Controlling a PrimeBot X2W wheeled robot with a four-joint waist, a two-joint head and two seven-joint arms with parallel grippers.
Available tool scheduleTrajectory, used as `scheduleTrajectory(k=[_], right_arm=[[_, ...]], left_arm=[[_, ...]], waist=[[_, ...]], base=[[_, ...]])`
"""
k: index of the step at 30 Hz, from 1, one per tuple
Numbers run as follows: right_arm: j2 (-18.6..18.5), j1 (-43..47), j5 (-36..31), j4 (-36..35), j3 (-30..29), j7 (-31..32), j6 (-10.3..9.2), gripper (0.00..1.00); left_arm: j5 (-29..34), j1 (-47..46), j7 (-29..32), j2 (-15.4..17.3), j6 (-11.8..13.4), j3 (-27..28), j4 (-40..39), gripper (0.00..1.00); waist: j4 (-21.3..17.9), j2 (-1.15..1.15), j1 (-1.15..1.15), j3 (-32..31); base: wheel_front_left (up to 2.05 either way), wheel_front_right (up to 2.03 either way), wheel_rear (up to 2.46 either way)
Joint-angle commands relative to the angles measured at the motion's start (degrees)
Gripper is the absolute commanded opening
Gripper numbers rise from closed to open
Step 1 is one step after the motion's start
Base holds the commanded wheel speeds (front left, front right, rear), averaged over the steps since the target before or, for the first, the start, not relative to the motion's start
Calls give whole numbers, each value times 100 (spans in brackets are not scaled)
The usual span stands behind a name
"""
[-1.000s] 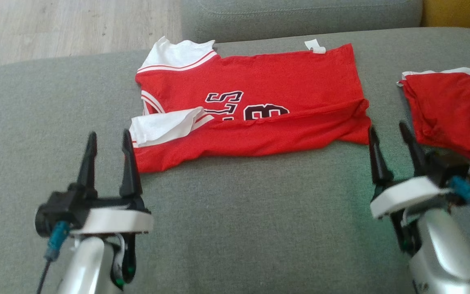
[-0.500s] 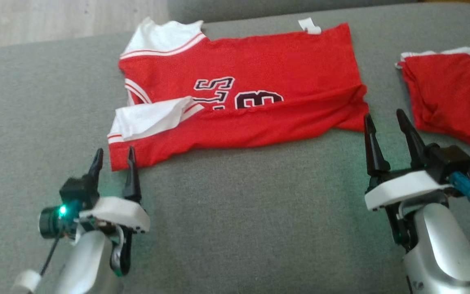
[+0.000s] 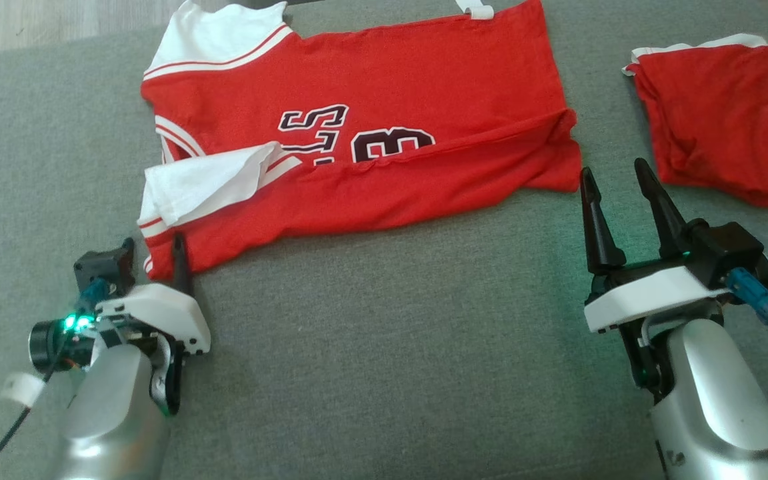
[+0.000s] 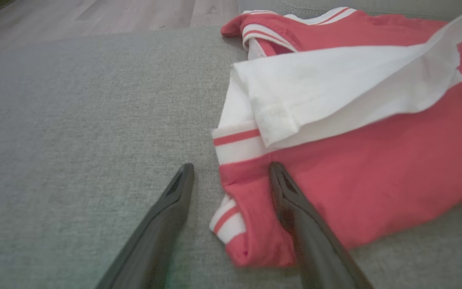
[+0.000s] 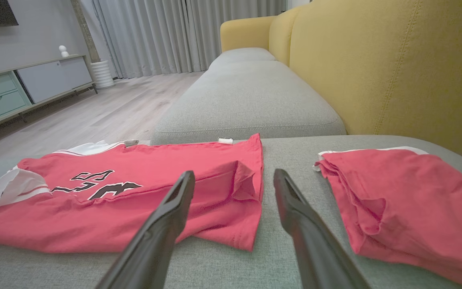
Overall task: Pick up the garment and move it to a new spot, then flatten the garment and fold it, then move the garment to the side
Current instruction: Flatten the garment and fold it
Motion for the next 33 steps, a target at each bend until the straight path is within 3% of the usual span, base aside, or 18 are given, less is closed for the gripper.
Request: scheduleTrajectory(k=[1,2,3,4,11,18,33], right_arm=[[69,-189,4,-187,144,-9,-4,100],[72,-206,5,-180,153,-7,-4,100],[75,-223,7,-172,165,-5,-4,100],[79,-236,8,-162,177,0,-4,100],[89,-329,-77,59,183,346,-4,100],[101,-562,-275,530,-212,1029,-4,100],[107,-1593,274,2325,-692,1880,-4,100]], left_arm=[[1,-50,233,143,-71,59,152,100],[-16,-60,305,143,-82,51,221,89],[-30,-73,347,144,-82,50,271,35],[-44,-83,357,144,-71,54,297,0],[-113,-216,-288,168,92,189,40,0],[-4,-353,-947,94,-72,24,-762,0],[107,-375,-709,58,-143,-326,-1195,0]], waist=[[-18,0,-1,-15],[-23,0,-1,-26],[-26,0,-1,-39],[-26,0,-1,-54],[82,0,-1,-152],[309,0,-1,-162],[600,0,-1,8]], base=[[0,0,0],[0,0,0],[0,0,0],[0,0,0],[0,0,0],[0,0,0],[0,0,0]])
